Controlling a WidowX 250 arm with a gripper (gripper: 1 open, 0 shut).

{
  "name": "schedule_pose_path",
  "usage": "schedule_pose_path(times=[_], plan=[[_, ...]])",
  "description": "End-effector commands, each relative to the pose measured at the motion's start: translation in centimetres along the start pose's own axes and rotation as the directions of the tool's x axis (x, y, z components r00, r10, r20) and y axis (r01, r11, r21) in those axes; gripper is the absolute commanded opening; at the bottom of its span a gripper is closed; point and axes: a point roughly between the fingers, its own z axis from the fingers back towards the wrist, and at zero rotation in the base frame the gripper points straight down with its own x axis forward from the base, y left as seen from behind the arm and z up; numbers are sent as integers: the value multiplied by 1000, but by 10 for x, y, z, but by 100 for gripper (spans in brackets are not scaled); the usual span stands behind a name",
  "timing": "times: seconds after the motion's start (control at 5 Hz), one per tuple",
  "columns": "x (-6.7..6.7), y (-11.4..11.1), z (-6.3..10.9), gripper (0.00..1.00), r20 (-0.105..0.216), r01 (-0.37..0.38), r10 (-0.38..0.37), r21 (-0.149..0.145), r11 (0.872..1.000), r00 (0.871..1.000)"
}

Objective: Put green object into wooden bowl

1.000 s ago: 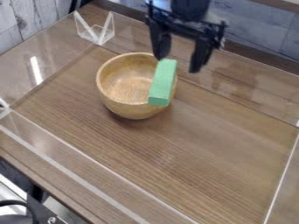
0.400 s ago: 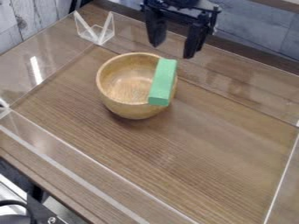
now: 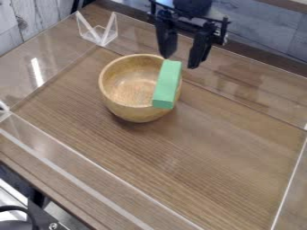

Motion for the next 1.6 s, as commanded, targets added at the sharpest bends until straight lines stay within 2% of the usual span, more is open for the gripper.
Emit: schedule_pose_path(times=[0.0, 0.2, 0.4, 0.6, 0.8, 1.0, 1.2, 1.4], plan=[[5, -2, 8, 100, 33, -17, 17, -1, 1000, 999], [10, 0, 6, 0, 31, -30, 29, 3, 1000, 999], [10, -3, 11, 100, 41, -14, 14, -2, 1000, 999], [9, -6, 15, 100, 52, -1, 1, -11, 1000, 999], [9, 2, 25, 100, 69, -78, 79, -21, 997, 994], [7, 13, 33, 100, 82, -157, 158, -23, 987, 984], [-1, 5, 47, 100, 71, -140, 142, -21, 990, 987], [-5, -3, 53, 100, 55, -133, 133, -15, 991, 990]])
